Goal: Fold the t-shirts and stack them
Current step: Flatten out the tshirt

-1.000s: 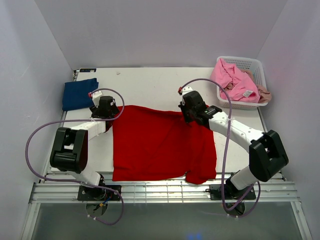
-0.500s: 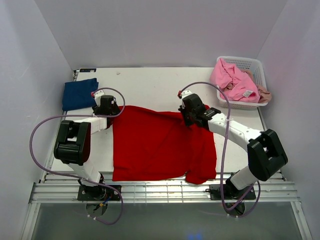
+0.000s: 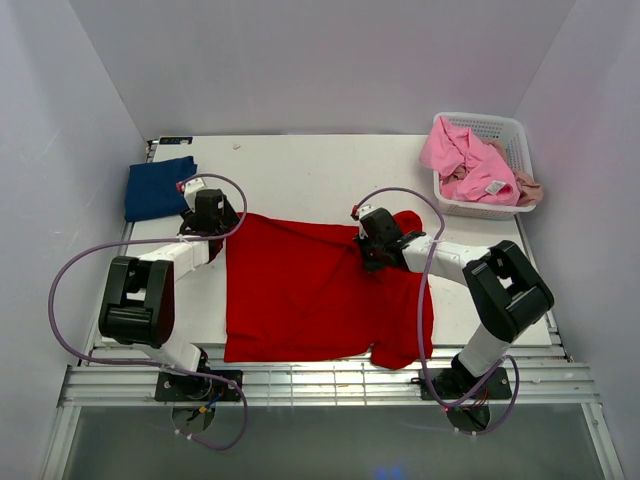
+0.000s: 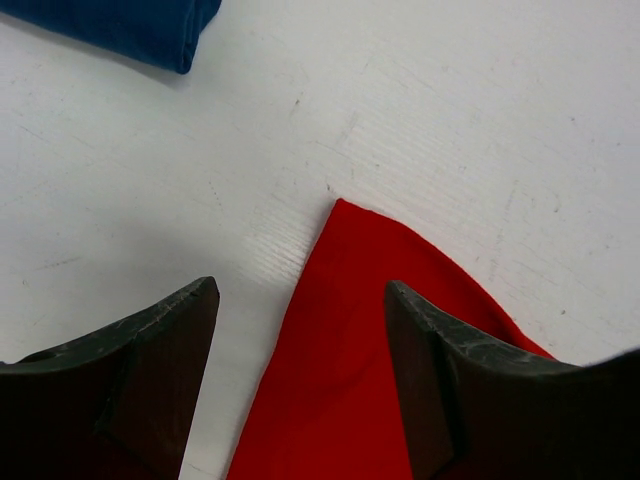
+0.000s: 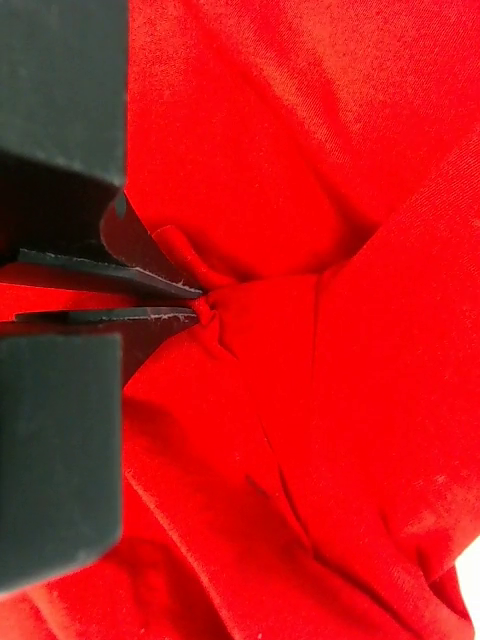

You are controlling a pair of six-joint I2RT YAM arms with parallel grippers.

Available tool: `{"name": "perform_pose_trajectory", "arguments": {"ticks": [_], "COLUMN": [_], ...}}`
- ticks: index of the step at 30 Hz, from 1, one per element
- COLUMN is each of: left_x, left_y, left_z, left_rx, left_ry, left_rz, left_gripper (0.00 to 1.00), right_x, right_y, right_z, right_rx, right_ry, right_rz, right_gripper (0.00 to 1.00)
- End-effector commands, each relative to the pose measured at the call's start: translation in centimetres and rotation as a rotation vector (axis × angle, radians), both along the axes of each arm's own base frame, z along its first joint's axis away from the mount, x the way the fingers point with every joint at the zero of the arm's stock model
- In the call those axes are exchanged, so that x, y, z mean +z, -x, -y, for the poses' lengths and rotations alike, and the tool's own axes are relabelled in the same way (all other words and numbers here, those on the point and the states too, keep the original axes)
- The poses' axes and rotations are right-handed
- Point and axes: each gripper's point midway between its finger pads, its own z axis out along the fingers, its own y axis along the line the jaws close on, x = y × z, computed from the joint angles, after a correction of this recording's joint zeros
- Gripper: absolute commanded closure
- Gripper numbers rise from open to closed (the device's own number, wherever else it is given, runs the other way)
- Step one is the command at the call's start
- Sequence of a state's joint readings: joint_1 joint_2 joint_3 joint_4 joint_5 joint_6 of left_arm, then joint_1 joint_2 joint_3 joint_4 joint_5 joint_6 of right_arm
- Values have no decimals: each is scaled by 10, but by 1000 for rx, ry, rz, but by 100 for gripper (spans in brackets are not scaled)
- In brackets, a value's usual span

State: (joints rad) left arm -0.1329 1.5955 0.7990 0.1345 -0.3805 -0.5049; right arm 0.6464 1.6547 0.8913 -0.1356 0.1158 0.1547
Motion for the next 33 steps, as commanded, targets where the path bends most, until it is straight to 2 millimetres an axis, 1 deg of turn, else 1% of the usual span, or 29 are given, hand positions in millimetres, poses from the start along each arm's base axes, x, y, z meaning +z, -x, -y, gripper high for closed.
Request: {"name": "perform_pose_trajectory", "arguments": {"ticks": [1, 4, 11, 17, 20, 24, 29, 33], "left_x": [25, 25, 20, 22, 21, 20, 17, 18], "left_y": [1, 1, 2, 2, 4, 5, 6, 6], "left_z": [0, 0, 1, 1, 1, 1, 1, 1], "left_rx": [-4, -4, -7, -6, -5, -5, -7, -6], "left_ry": [12, 12, 16, 16, 17, 17, 17, 18], "left_rz": [60, 60, 46, 51, 50, 47, 41, 42], "left_gripper": [23, 23, 23, 23, 23, 23, 23, 23], "right_x": [-6, -2, 12, 14, 16, 25, 30, 30], "right_y": [0, -1, -5, -4, -4, -5, -6, -5], "right_z": [-10, -9, -5, -5, -3, 1, 4, 5], "right_rx": [1, -2, -10, -10, -14, -27, -34, -35], "right_ry": [-46, -43, -30, -29, -29, -23, -16, -13], "right_rz": [-11, -3, 28, 27, 33, 57, 70, 68], "right_gripper": [88, 87, 79, 73, 71, 71, 71, 77]}}
